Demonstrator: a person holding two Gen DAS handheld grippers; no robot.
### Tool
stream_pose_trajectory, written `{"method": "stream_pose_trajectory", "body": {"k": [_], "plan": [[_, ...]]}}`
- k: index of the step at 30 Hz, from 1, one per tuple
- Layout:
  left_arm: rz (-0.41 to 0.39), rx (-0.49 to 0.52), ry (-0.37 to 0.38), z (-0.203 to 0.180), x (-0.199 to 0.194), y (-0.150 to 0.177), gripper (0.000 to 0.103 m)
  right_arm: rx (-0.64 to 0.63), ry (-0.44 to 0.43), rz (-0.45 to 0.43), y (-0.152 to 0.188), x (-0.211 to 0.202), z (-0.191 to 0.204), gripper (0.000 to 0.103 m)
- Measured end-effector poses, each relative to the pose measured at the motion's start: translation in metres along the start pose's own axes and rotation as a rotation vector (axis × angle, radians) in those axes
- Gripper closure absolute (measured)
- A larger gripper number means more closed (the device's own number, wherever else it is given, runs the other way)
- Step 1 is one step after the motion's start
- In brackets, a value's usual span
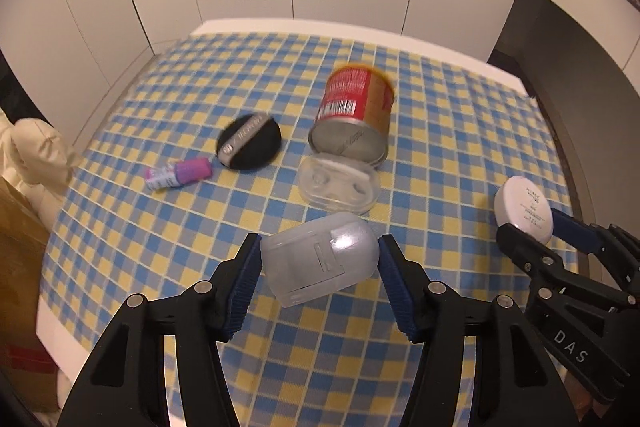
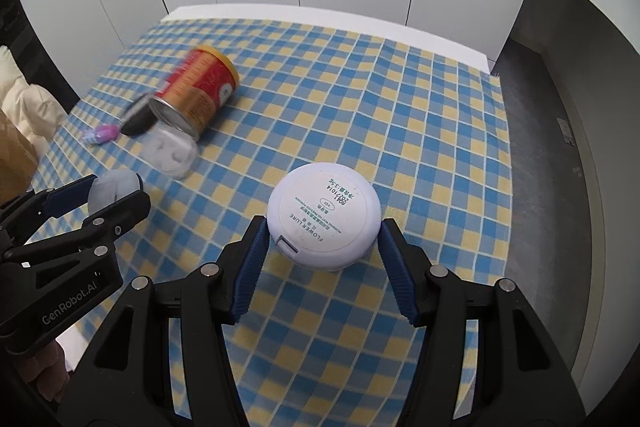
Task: Organize objects
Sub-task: 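Grasp the white round compact with the right tool while the left tool grasps the translucent plastic case, then lift the white compact with the right tool while the left tool lifts the plastic case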
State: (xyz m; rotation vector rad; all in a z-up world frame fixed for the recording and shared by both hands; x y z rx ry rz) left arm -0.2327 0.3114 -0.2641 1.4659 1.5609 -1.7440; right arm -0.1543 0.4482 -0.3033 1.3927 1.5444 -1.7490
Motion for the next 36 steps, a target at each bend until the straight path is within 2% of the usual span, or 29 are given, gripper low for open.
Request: {"method": "stream_pose_trajectory", "body": {"k": [5, 12, 29, 36], "plan": [[-0.034, 0.049, -0.006, -0.004, -0.031, -0.006, 0.044, 0.026, -0.007, -0.024, 0.002, -0.040, -0.011, 0.044], [-0.076, 0.059, 0.000, -0.003, -0.075, -0.009, 0.044, 0.043, -0.006, -0.047, -0.003, -0.080, -0.009, 0.044], [-0.151, 0.055, 0.016, -0.013, -0.168, -0.002, 0.044, 0.045, -0.023, -0.070, 0.014, -0.176, -0.014, 0.044], [-0.202, 0.072, -0.027, -0.013, -0.197, 0.005, 0.044, 0.023, -0.009, -0.087, 0.023, -0.208, -0.018, 0.044]]}}
Point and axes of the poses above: each gripper's, at about its wrist camera, not at the fingertips, and x roughly the way its jaws point, z to its left, y to its underside, the point moved 10 cm from there along x, roughly the way its jaws point, and after that the axes turned 10 degrees about y, right-handed, at the moved point
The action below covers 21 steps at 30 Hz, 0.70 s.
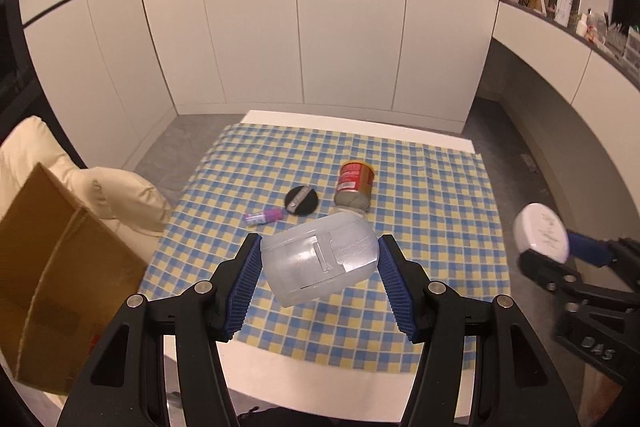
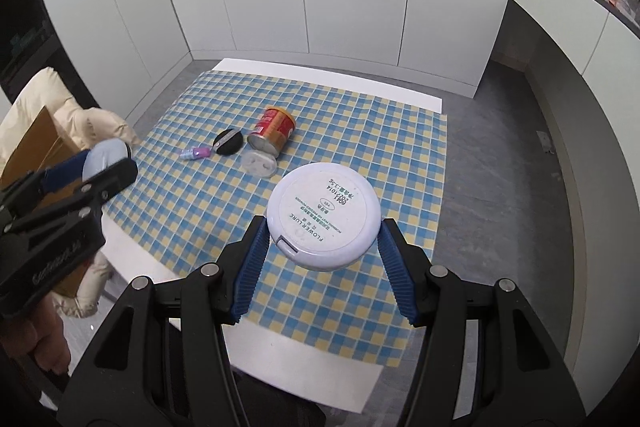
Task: Organize objects
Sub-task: 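Lift the white compact with the right tool while the left tool lifts the plastic case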
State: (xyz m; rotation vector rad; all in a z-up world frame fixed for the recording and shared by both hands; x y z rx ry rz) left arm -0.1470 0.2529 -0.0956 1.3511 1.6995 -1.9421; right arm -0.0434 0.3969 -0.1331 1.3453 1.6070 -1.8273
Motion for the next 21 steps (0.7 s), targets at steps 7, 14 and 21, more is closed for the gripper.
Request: {"method": "stream_pose_trajectory", "body": {"k": [7, 14, 21], "plan": [[-0.024, 0.015, 0.040, -0.004, -0.017, 0.005, 0.044, 0.019, -0.016, -0.003, 0.005, -0.025, -0.011, 0.044], [-0.025, -0.011, 0.070, 0.000, -0.021, 0.007, 0.044, -0.020, -0.014, -0.020, 0.007, -0.035, -0.009, 0.044], [-0.028, 0.000, 0.099, -0.006, -0.020, 0.004, 0.044, -0.046, -0.011, -0.041, 0.003, -0.040, -0.003, 0.044]]}}
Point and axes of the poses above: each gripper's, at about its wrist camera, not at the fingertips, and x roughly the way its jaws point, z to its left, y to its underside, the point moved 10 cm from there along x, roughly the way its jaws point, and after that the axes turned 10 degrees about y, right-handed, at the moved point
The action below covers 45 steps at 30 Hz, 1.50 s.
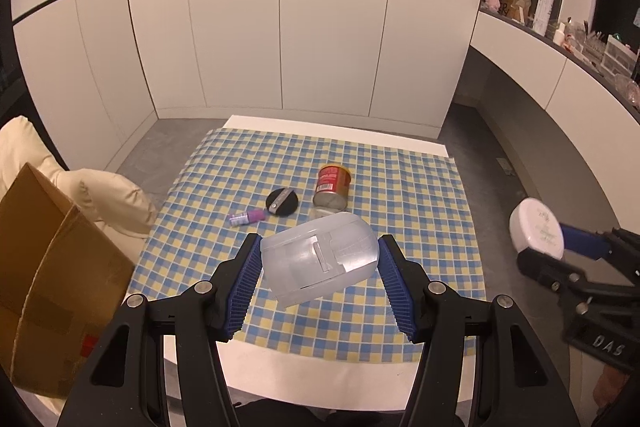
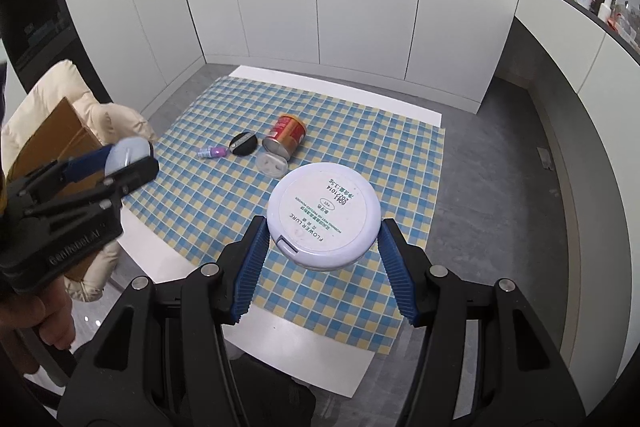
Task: Organize objects
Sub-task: 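Lift the white compact with the right tool while the left tool lifts the plastic case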
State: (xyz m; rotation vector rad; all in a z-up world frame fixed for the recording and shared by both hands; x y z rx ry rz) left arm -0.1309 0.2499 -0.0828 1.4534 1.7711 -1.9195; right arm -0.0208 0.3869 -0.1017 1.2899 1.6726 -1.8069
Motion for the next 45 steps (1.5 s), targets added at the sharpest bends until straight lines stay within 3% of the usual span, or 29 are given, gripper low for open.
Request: {"method": "stream_pose_trajectory", "body": {"k": [9, 19, 45], "plan": [[0.004, -0.048, 0.009, 0.010, 0.007, 0.001, 0.044, 0.019, 0.012, 0.012, 0.000, 0.012, -0.003, 0.044], [0.002, -0.027, 0.038, 0.003, 0.007, 0.003, 0.044, 0.044, 0.023, 0.013, -0.002, 0.017, -0.005, 0.044], [-0.022, -0.089, 0.004, 0.058, -0.005, 0.004, 0.044, 0.038, -0.023, -0.034, -0.026, 0.021, 0.046, 0.044]]}}
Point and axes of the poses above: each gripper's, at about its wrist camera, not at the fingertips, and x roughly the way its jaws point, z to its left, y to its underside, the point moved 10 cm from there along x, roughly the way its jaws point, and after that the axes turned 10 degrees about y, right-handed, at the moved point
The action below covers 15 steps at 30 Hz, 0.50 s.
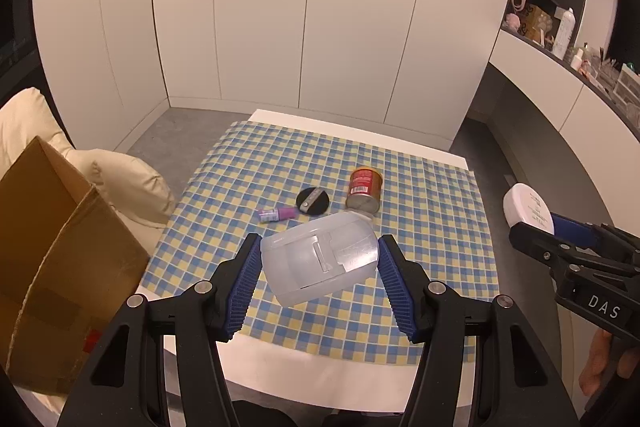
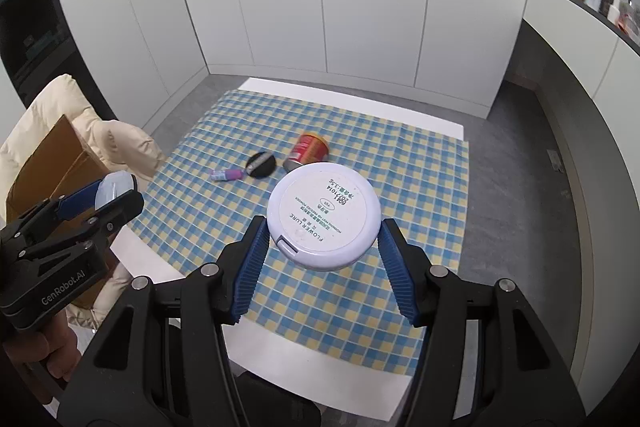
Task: Organize objects
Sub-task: 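Lift the white compact with the right tool while the left tool lifts the plastic case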
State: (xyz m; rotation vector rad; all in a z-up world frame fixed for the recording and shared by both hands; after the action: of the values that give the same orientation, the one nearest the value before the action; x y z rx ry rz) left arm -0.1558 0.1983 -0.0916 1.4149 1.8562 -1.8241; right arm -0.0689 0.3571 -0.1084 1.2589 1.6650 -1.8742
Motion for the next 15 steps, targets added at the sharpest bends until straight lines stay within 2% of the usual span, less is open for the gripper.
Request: {"method": "stream_pose_trajectory", "body": {"k": [15], "plan": [[-0.028, -0.030, -0.051, 0.035, -0.014, -0.002, 0.044, -0.006, -0.015, -0.018, -0.015, 0.002, 0.028, 0.044]]}}
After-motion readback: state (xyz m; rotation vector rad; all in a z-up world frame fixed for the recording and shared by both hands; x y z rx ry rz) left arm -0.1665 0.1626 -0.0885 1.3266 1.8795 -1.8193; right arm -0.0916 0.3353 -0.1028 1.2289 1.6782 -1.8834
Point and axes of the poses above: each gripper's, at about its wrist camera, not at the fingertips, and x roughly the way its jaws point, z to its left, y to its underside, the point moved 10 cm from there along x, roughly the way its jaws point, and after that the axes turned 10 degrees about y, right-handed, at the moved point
